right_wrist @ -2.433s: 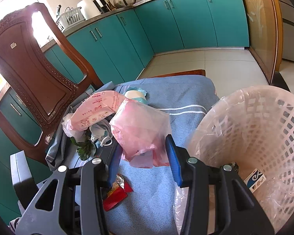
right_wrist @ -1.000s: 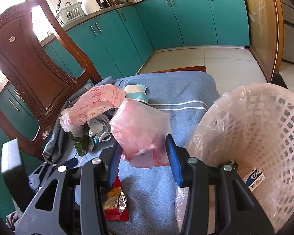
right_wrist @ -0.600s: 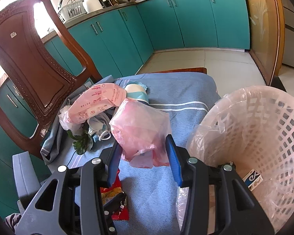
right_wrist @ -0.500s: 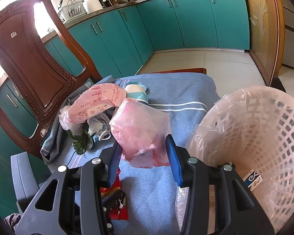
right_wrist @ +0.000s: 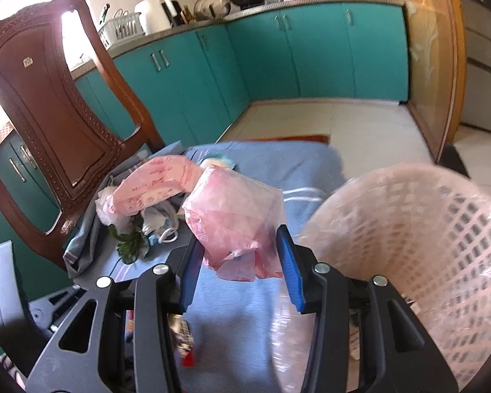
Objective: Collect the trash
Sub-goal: 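Carry the pink bag and red packet over the basket and open both grippers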
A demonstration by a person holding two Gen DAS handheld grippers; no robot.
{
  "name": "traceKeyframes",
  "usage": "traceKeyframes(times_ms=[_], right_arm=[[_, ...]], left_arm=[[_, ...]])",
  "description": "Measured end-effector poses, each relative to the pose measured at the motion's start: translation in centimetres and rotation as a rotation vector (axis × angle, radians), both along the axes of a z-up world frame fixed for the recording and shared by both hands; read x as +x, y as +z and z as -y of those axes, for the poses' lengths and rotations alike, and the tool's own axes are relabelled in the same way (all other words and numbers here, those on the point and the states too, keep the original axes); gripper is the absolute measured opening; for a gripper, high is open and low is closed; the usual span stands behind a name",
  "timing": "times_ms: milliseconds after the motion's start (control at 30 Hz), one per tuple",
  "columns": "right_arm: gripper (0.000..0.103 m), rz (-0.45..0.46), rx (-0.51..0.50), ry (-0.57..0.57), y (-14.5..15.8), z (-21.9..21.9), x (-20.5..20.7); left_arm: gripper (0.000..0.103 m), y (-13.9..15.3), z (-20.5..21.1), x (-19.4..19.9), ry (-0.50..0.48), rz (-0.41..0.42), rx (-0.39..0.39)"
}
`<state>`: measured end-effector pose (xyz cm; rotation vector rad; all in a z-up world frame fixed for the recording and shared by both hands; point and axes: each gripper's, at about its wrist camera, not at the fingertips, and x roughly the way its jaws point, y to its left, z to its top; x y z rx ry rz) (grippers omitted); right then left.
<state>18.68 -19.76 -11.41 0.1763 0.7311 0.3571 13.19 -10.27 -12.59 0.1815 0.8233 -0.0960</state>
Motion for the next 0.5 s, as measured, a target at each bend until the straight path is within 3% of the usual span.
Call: traceKeyframes(times_ms=[200, 367, 500], right_arm=[[0.045, 0.023, -0.015, -0.136, 0.3, 5.5, -1.4], [0.045, -0.09, 0.002, -0.296, -1.7, 10.9, -1.5], [0.048, -0.166, 0.12, -0.387, -3.0, 14.4, -1.7]], left_arm=[[0.042, 2.0, 1.2, 0.7, -0.033, 0.039, -0.066], [0.042, 3.9, 4.3, 2.3, -0.122, 0.08, -0.134], [0.042, 4.0, 7.9, 3.5, -0.204, 0.066, -0.173]])
